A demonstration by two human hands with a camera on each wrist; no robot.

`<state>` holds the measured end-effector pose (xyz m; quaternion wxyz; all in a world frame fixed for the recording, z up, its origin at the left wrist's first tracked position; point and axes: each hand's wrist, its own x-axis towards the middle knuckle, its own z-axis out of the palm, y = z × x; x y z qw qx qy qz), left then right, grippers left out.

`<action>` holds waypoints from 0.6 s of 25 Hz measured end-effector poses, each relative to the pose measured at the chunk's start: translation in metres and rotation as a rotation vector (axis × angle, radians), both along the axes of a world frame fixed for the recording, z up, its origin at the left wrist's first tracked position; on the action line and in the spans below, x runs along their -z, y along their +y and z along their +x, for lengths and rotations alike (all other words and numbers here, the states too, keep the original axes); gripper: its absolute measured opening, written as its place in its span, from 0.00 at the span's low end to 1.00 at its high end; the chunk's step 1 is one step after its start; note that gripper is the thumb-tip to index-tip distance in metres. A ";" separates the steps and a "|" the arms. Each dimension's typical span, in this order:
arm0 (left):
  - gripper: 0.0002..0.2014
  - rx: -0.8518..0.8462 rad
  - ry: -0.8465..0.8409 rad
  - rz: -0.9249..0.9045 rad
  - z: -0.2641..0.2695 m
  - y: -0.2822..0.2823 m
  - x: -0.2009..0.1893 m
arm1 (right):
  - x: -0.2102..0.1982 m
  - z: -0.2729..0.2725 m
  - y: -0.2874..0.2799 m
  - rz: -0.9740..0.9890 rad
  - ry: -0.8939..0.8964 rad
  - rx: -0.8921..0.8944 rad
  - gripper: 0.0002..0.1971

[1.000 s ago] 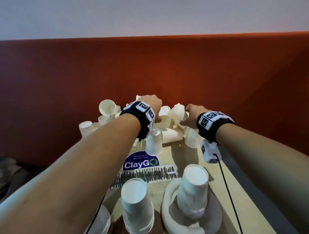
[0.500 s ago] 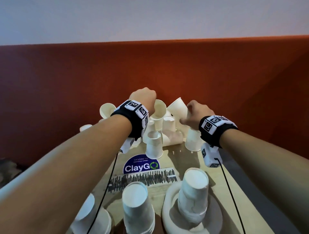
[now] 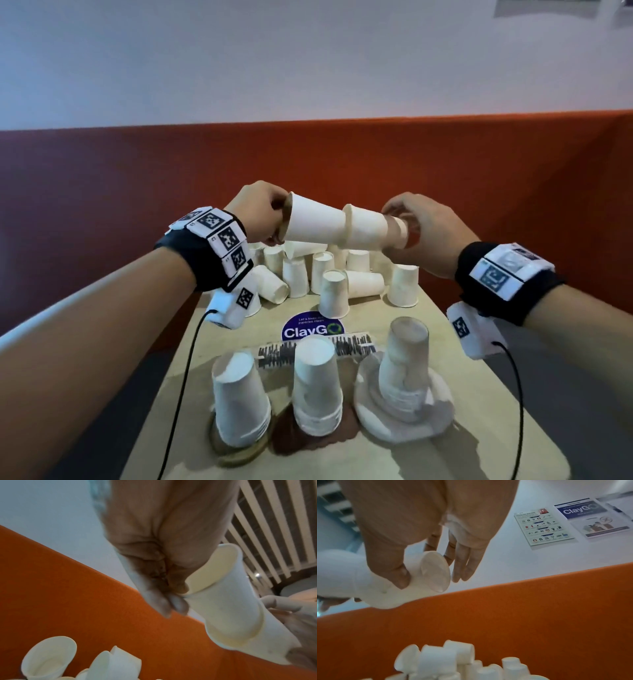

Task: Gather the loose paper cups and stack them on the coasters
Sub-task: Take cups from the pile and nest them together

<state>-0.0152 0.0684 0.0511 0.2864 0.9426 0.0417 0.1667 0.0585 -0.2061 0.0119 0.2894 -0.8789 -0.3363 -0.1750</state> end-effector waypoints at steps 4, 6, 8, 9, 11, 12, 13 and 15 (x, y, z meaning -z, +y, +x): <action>0.15 0.092 -0.049 -0.200 -0.035 -0.012 0.006 | -0.011 -0.044 0.004 0.202 0.046 -0.197 0.28; 0.14 0.112 -0.057 -0.263 -0.047 -0.019 0.011 | -0.011 -0.061 0.009 0.274 0.091 -0.245 0.29; 0.16 0.143 -0.052 -0.233 -0.057 -0.025 0.020 | -0.008 -0.075 0.012 0.461 0.193 -0.301 0.32; 0.17 0.159 -0.059 -0.196 -0.061 -0.026 0.025 | -0.003 -0.082 0.014 0.587 0.244 -0.332 0.32; 0.18 0.190 -0.081 -0.124 -0.068 -0.028 0.033 | 0.010 -0.095 0.018 0.795 0.295 -0.360 0.28; 0.18 0.199 -0.102 -0.100 -0.069 -0.028 0.035 | 0.018 -0.100 0.022 0.848 0.295 -0.367 0.25; 0.17 0.210 -0.134 -0.088 -0.068 -0.027 0.037 | 0.025 -0.104 0.028 0.874 0.287 -0.375 0.22; 0.19 0.232 -0.188 -0.044 -0.067 -0.025 0.038 | 0.035 -0.112 0.041 0.905 0.274 -0.412 0.20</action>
